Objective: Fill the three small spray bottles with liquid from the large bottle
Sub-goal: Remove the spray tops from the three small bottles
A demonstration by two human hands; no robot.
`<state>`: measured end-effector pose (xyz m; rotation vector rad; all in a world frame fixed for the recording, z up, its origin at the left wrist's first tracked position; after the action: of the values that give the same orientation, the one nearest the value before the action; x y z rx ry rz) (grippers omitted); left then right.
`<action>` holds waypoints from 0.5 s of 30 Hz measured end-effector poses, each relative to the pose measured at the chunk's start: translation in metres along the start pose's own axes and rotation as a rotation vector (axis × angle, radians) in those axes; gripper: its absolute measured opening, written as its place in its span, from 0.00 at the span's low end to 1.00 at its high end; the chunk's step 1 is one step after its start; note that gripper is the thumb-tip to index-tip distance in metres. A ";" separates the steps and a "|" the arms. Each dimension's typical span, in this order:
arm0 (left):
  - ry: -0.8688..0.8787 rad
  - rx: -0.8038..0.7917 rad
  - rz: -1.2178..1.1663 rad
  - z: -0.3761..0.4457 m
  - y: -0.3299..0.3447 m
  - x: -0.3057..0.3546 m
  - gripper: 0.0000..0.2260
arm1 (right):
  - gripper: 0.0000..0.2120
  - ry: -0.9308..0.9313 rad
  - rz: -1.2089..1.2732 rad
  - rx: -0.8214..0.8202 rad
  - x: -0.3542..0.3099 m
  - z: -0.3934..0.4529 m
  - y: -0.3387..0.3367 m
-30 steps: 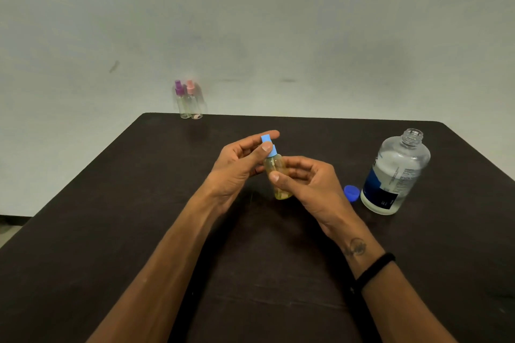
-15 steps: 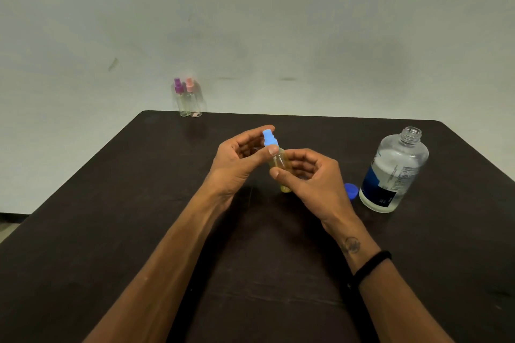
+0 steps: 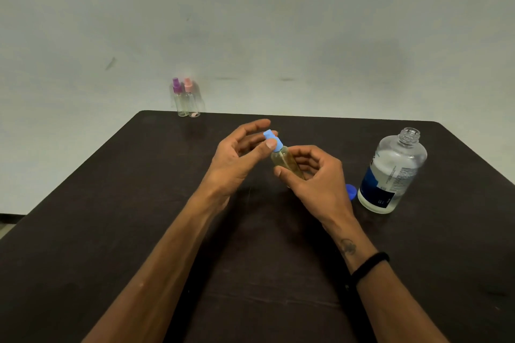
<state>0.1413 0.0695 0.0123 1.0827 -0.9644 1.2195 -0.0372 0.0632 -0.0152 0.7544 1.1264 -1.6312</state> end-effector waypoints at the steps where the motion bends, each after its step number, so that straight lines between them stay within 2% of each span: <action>1: 0.007 -0.034 0.008 -0.001 0.000 0.001 0.19 | 0.20 0.002 0.003 0.008 0.001 0.000 0.000; 3: 0.044 -0.048 0.043 -0.002 0.000 -0.001 0.18 | 0.20 0.003 0.000 0.005 0.001 0.000 -0.001; 6: 0.093 0.026 0.100 0.000 -0.002 -0.003 0.17 | 0.21 0.008 -0.026 -0.020 0.002 0.000 0.000; 15: 0.148 0.200 0.070 0.002 -0.005 0.001 0.12 | 0.27 -0.012 -0.090 -0.045 0.004 0.001 0.001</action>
<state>0.1465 0.0677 0.0130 1.1034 -0.7845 1.4565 -0.0371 0.0609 -0.0185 0.6727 1.1998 -1.6769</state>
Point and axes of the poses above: each hand's wrist, its own z-axis towards the middle knuckle, its own y-axis out of the palm, x = y × z, the point moved 2 cm from there along z, towards the middle knuckle, and after that the axes turned 6 degrees about -z, right-handed, at the moved point
